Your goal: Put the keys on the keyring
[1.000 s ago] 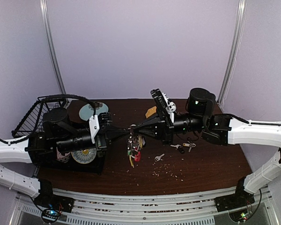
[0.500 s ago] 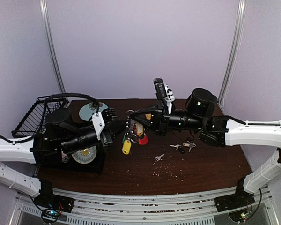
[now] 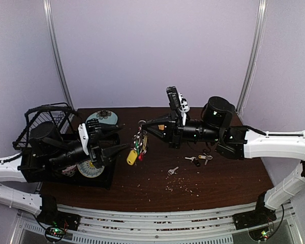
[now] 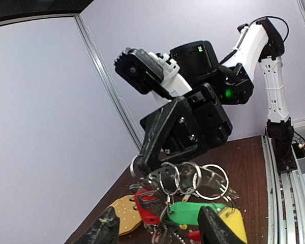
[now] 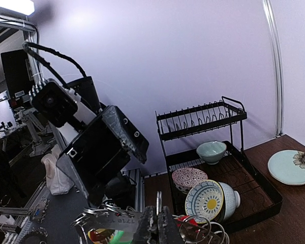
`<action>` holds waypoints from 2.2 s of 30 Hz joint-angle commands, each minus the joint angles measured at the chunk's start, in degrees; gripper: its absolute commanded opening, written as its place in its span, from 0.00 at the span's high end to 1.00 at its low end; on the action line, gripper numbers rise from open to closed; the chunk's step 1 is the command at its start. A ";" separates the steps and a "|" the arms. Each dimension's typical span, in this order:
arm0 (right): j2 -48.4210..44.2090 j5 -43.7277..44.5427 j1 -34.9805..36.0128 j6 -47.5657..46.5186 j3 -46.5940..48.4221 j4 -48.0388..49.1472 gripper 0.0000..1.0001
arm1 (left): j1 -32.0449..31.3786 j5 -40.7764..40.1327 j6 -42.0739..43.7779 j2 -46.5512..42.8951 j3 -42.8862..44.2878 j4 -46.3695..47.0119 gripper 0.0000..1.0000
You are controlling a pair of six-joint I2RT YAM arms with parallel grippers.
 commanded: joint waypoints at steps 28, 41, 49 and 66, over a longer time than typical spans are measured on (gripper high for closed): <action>-2.05 -4.17 0.36 -4.87 1.30 -2.30 1.00 | 9.39 20.23 -8.54 11.36 9.07 -2.09 0.81; -2.66 -8.33 0.71 -6.80 0.98 -2.19 1.00 | 9.38 16.10 -8.38 10.44 8.84 -2.03 0.84; -1.96 -8.68 0.98 -7.68 1.82 -3.23 1.00 | 9.39 19.24 -8.78 11.62 9.44 -2.85 1.00; -4.52 -2.78 0.69 -16.32 2.71 -14.44 0.77 | 9.39 16.36 -7.63 11.08 9.84 -5.78 1.00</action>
